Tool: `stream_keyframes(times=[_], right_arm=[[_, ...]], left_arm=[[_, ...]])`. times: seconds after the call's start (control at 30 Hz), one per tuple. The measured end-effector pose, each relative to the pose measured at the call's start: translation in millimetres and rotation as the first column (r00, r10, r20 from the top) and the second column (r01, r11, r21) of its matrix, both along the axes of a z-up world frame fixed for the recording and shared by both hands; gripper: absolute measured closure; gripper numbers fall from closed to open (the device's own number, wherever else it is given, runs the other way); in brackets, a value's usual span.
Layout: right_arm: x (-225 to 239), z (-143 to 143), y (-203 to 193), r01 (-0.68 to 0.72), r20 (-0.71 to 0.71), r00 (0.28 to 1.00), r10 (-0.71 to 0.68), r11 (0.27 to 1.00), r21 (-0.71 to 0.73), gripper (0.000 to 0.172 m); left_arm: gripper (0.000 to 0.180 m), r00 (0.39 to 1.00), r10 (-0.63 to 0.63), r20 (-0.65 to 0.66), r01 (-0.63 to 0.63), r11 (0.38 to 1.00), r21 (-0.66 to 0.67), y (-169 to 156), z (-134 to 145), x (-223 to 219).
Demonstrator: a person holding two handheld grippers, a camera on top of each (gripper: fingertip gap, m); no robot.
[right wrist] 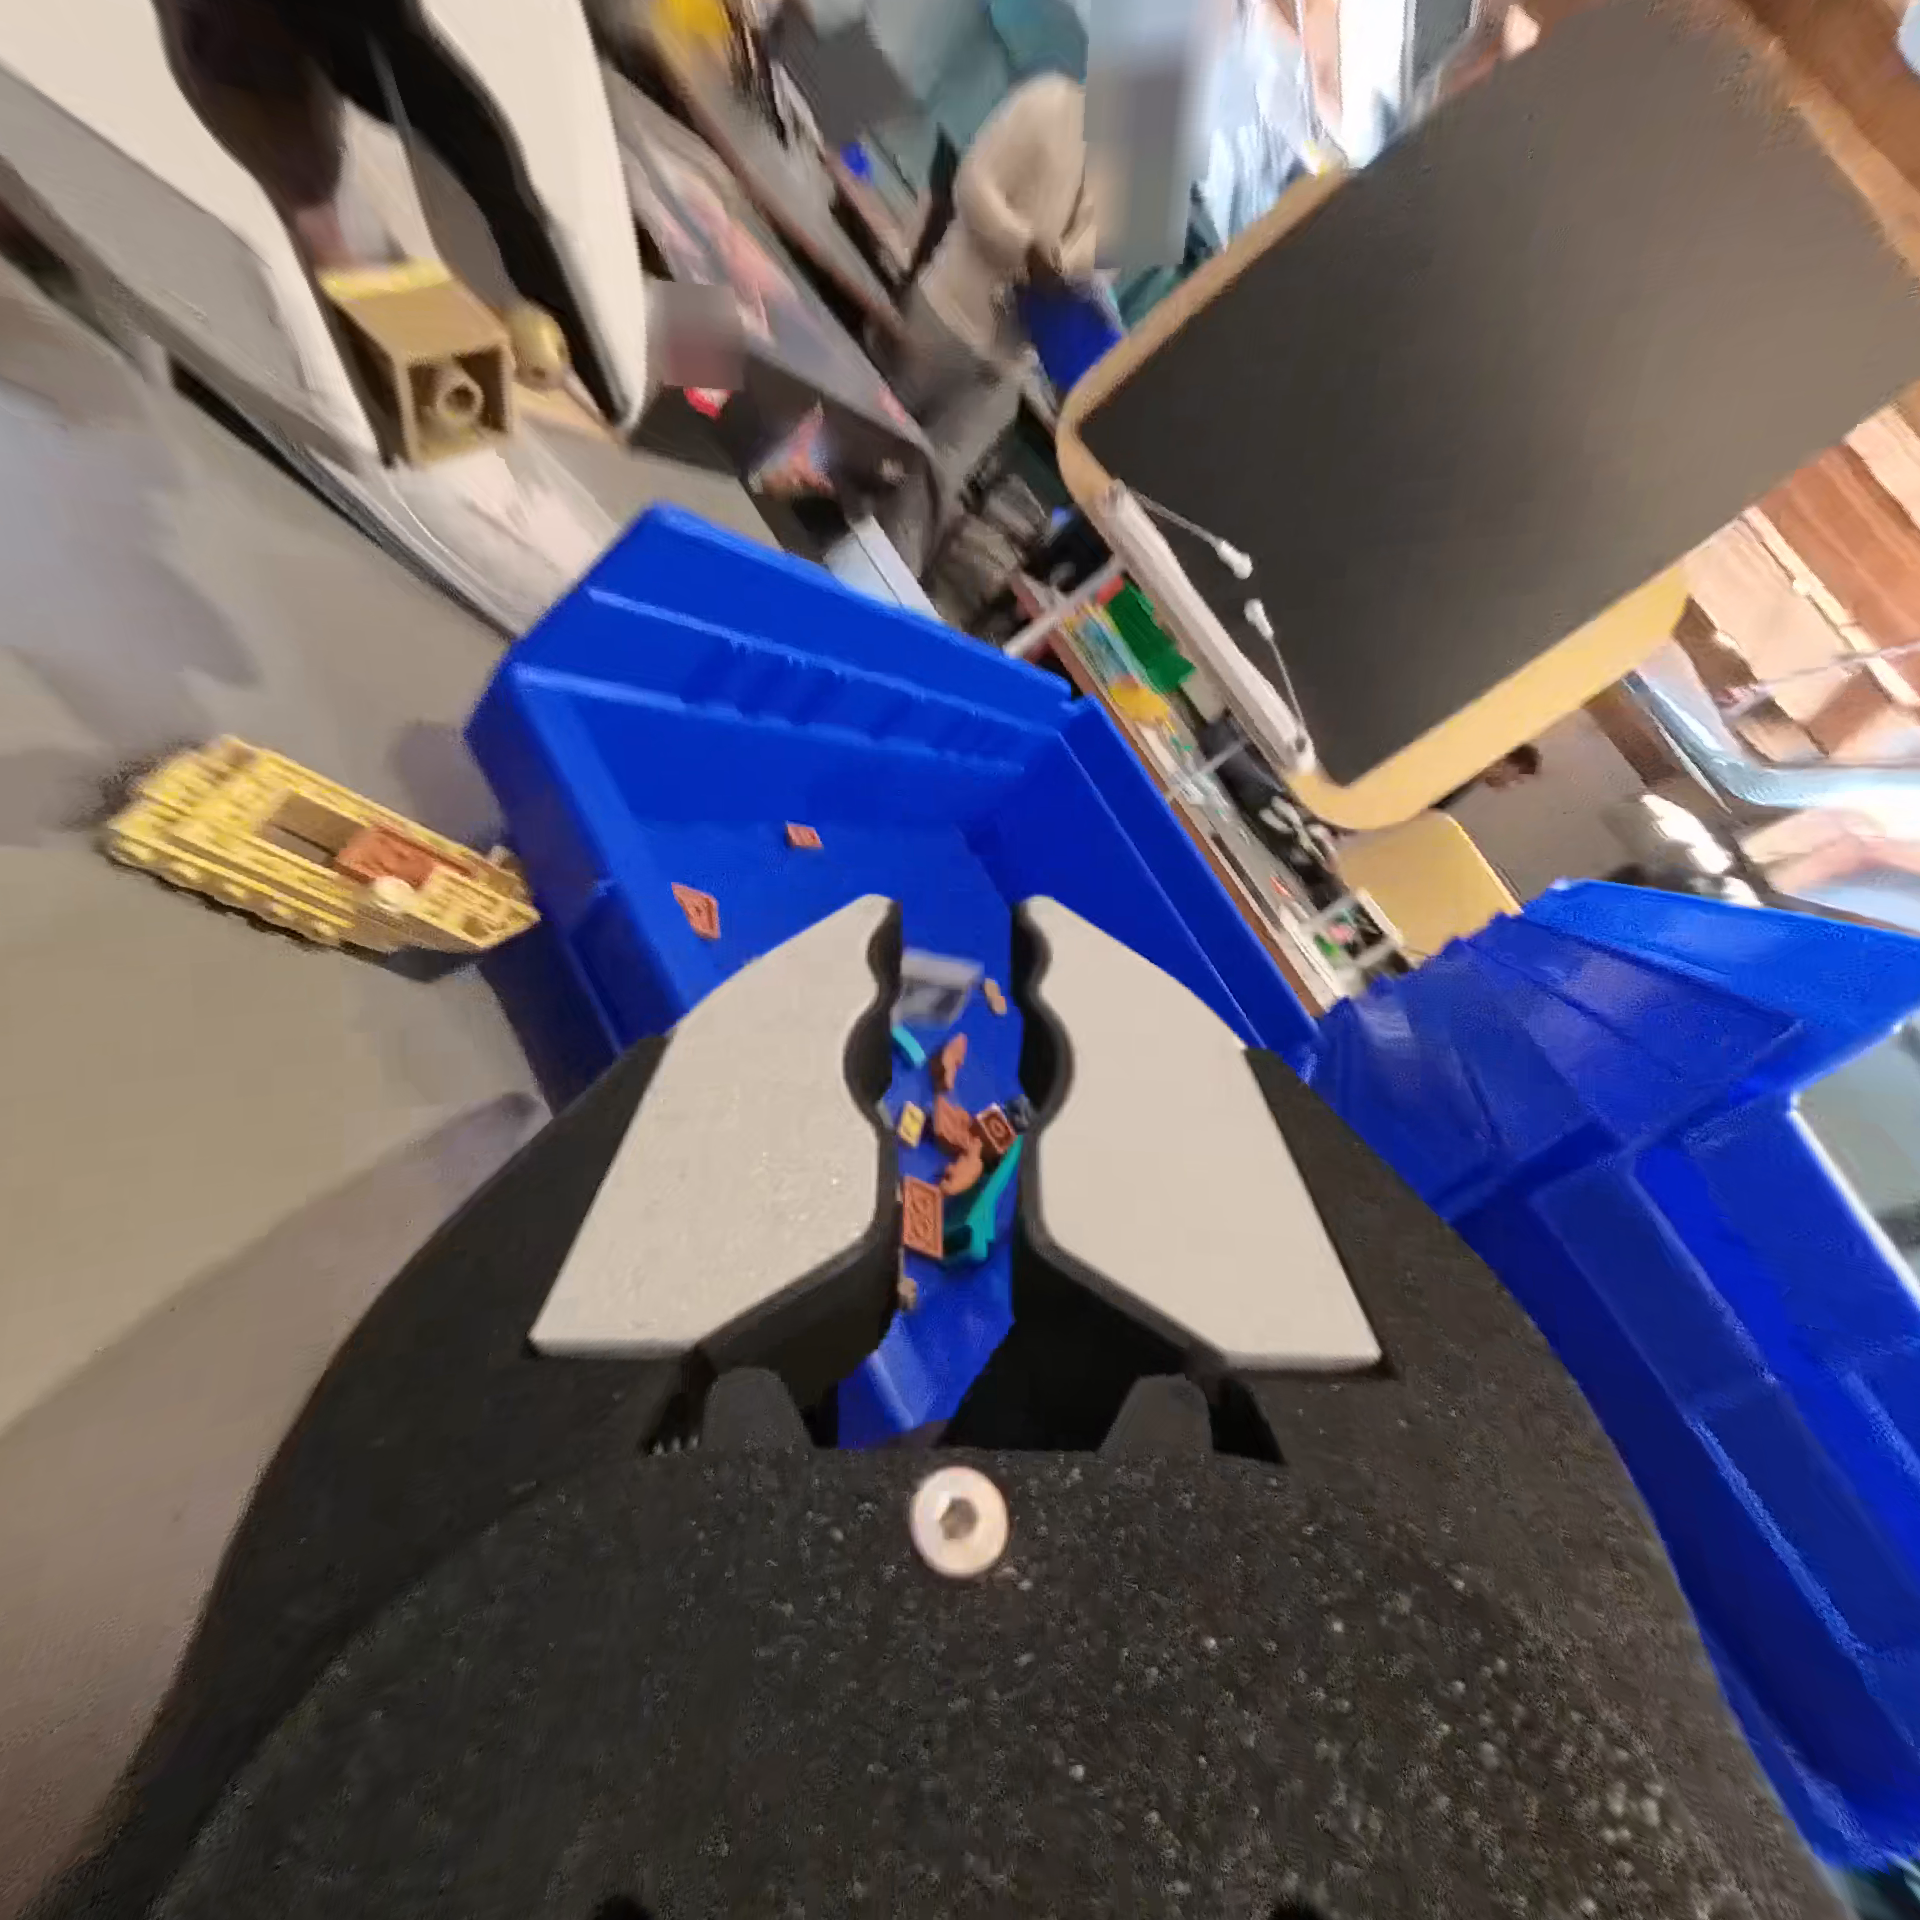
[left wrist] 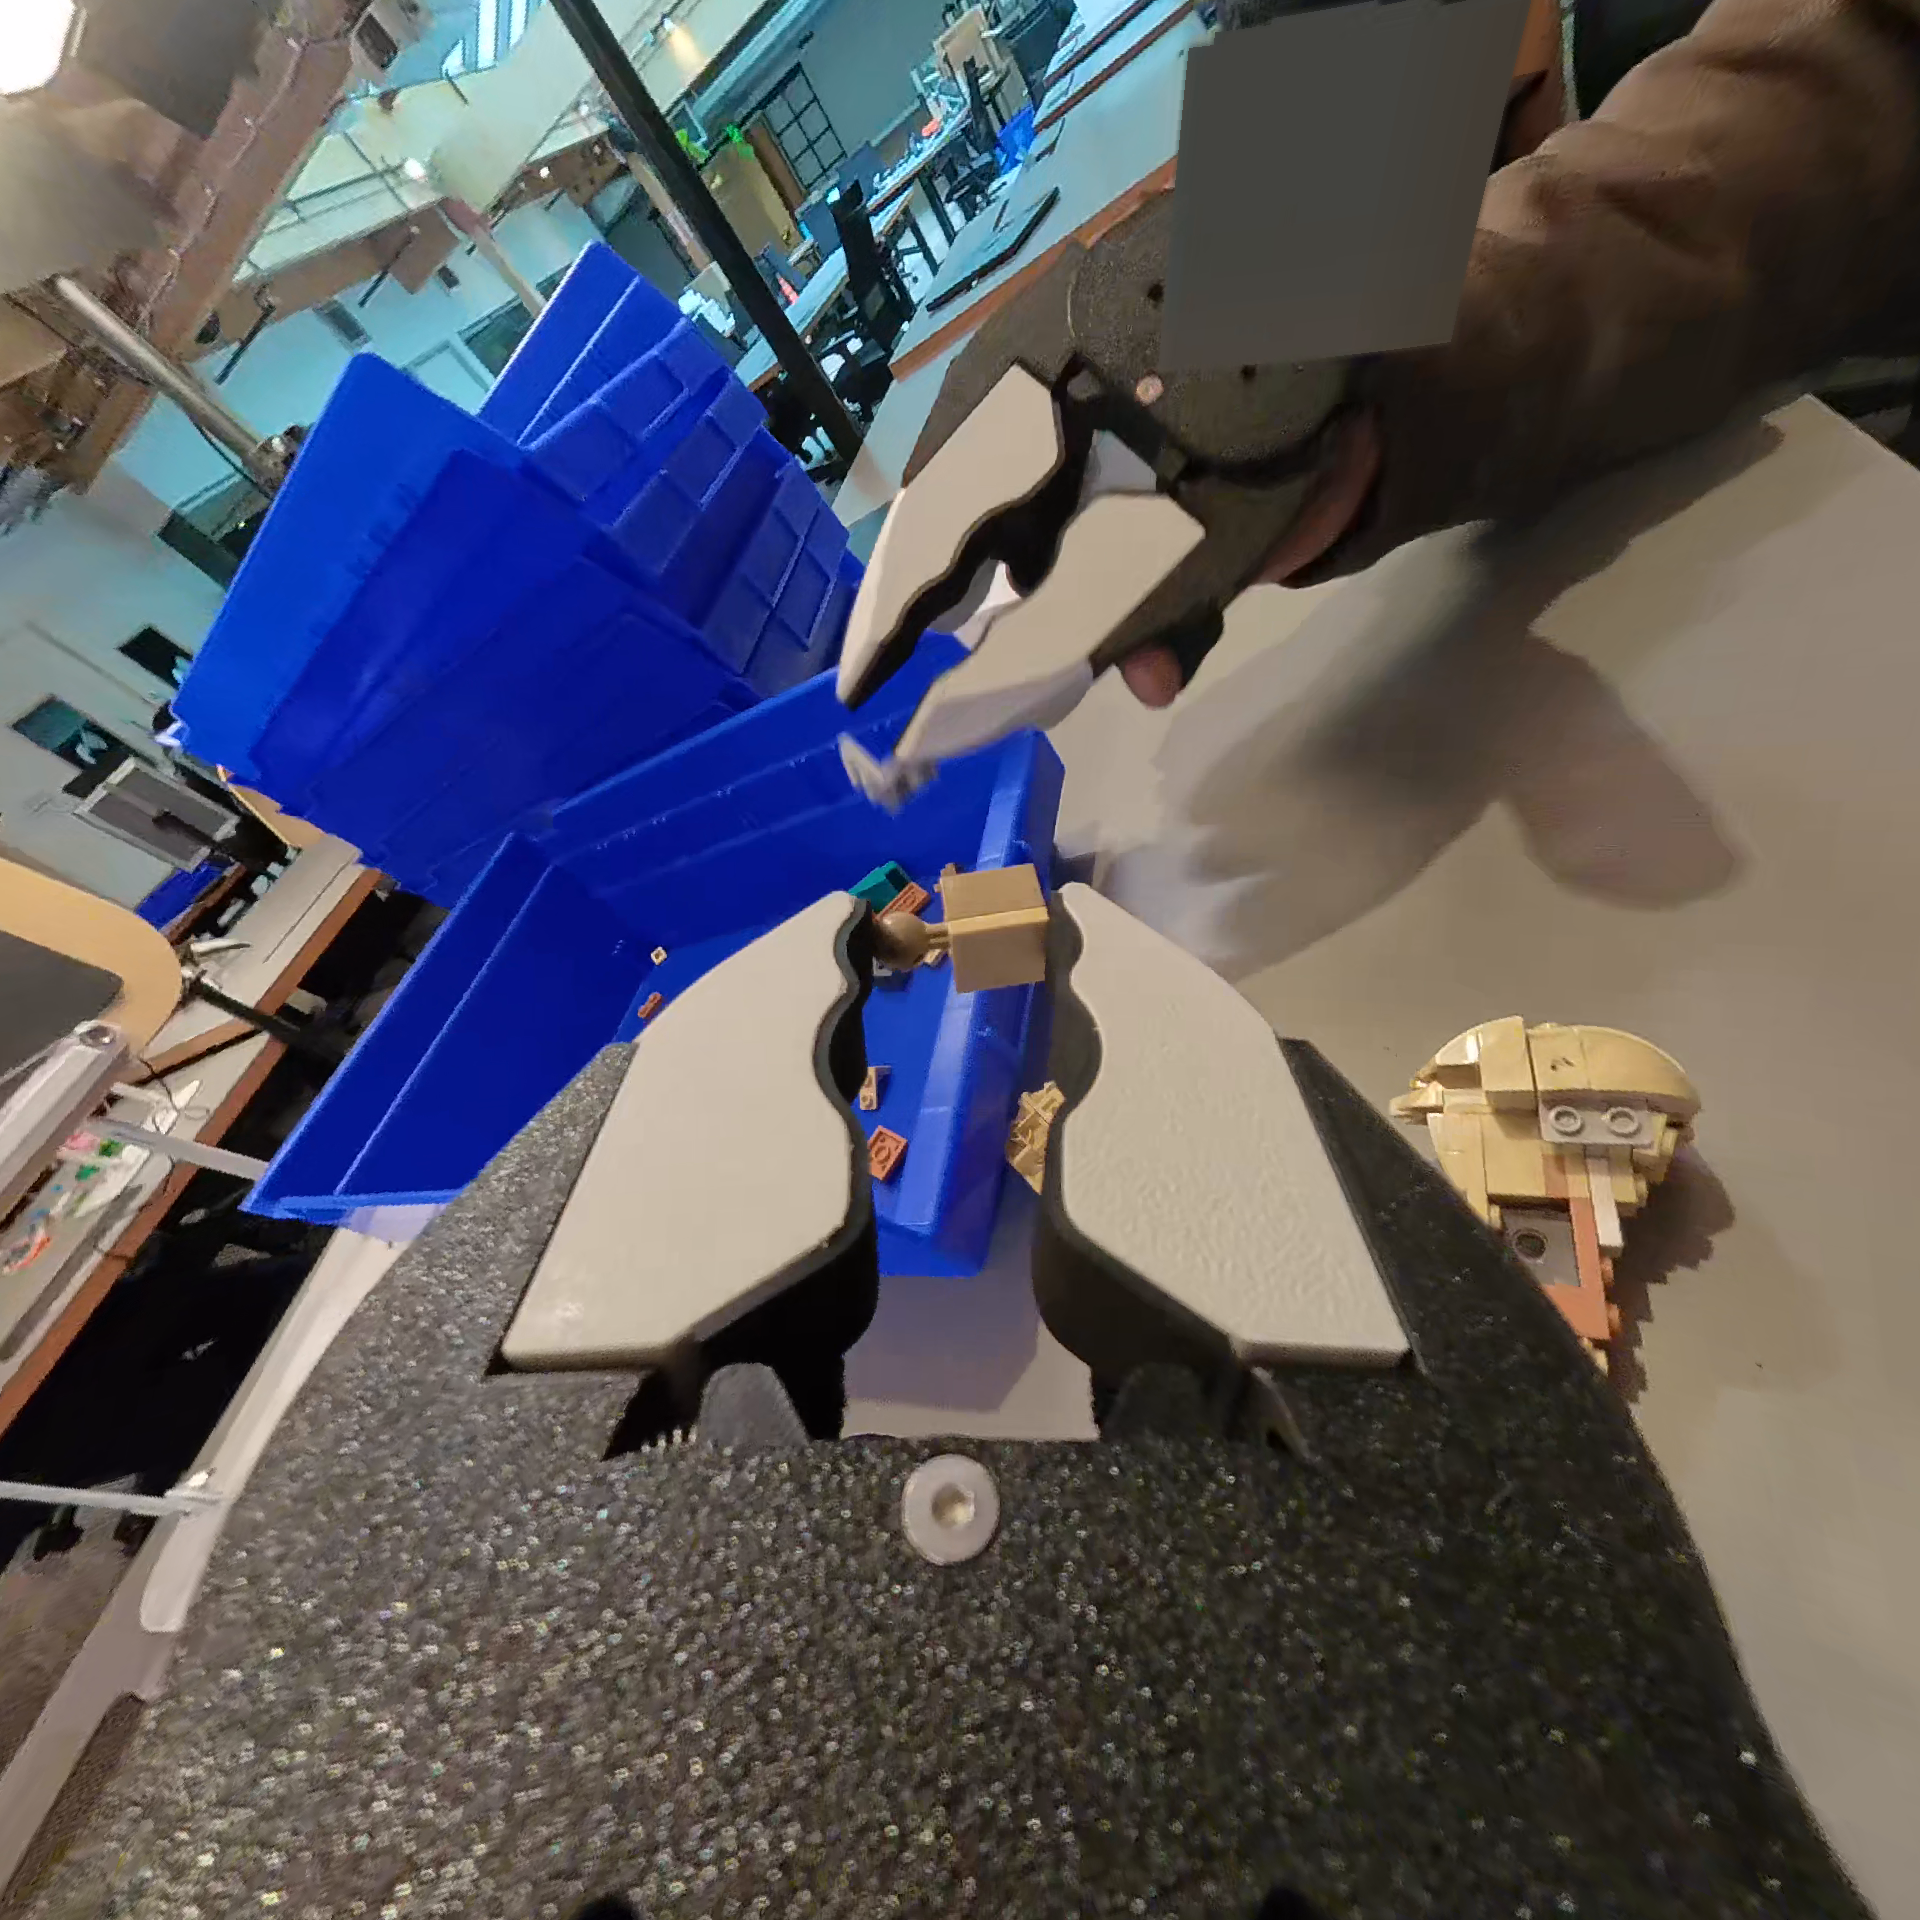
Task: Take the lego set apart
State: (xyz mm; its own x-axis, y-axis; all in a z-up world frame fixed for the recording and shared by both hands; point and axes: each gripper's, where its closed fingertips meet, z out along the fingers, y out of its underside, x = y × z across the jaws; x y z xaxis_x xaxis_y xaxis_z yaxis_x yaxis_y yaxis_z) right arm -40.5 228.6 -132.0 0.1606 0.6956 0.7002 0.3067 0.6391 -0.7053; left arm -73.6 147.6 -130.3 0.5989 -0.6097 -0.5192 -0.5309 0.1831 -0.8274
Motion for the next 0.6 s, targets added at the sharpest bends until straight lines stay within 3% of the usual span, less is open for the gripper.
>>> stream_keyframes(times=[0.1, 0.2, 0.37, 0.6], right_arm=[[-5, -6, -5, 0.03, 0.042, 0.999, -0.035, 0.994, 0.107, 0.146], [-4, -5, -24, -0.057, 0.036, 0.998, 0.05, 0.972, 0.226, 0.144], [-5, -10, -64, -0.213, 0.068, 0.977, 0.204, 0.878, 0.429, 0.141], [-9, -9, -86, -0.26, 0.052, 0.961, 0.272, 0.824, 0.503, 0.137]], left_arm=[[0.149, 0.998, 0.019, 0.063, -0.016, 0.999, -0.047, 5, -3, 1], [0.149, 0.986, 0.033, 0.166, -0.013, 0.992, -0.122, 9, -4, 1], [0.149, 0.957, 0.012, 0.288, 0.064, 0.966, -0.252, 9, -9, 15], [0.149, 0.925, -0.03, 0.38, 0.185, 0.906, -0.38, 2, -18, 40]])
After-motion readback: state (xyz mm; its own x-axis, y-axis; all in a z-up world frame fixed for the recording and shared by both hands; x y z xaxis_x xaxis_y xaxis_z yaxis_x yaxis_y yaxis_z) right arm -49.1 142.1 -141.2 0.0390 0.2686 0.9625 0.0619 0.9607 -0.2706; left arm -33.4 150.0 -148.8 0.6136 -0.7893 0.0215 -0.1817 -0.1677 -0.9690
